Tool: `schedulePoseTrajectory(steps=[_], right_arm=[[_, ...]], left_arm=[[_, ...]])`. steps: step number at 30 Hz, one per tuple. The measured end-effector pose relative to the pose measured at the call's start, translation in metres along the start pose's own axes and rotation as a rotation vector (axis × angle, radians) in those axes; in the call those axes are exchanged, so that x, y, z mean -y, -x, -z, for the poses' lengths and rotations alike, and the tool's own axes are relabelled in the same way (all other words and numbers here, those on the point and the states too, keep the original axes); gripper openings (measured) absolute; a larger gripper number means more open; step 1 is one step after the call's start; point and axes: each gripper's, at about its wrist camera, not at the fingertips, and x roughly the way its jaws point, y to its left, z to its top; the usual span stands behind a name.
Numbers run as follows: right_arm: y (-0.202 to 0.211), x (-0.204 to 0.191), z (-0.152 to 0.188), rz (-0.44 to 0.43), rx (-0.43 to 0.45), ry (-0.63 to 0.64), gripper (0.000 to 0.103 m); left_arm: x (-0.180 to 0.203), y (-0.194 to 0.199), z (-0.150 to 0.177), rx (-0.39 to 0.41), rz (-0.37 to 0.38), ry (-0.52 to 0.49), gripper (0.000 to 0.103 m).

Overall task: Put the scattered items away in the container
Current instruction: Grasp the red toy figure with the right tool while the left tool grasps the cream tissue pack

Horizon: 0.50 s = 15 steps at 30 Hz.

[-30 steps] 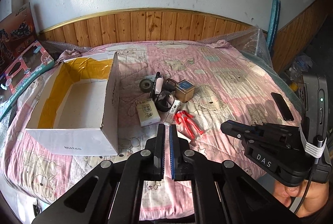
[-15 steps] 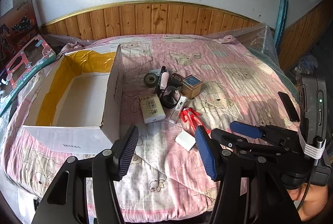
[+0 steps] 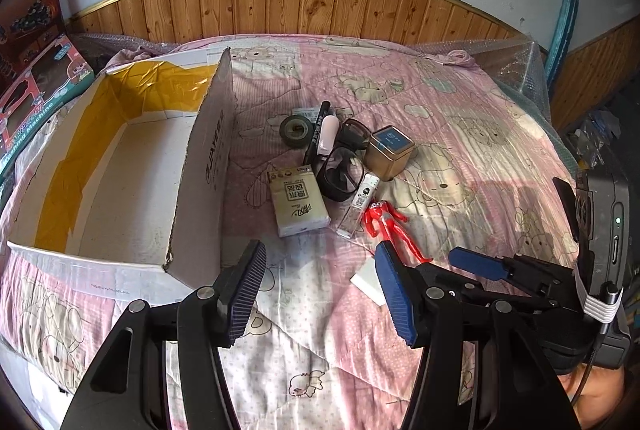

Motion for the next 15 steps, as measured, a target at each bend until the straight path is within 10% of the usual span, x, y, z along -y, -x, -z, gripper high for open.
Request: schedulePoseTrajectory(steps=[15], right_arm=[[-0.071,0.018,-0.018,0.018,-0.113,0.039,0.054]], left_arm=[[-0.019,-0.092,-0.025,-0.105,0.014,0.097,0.066]])
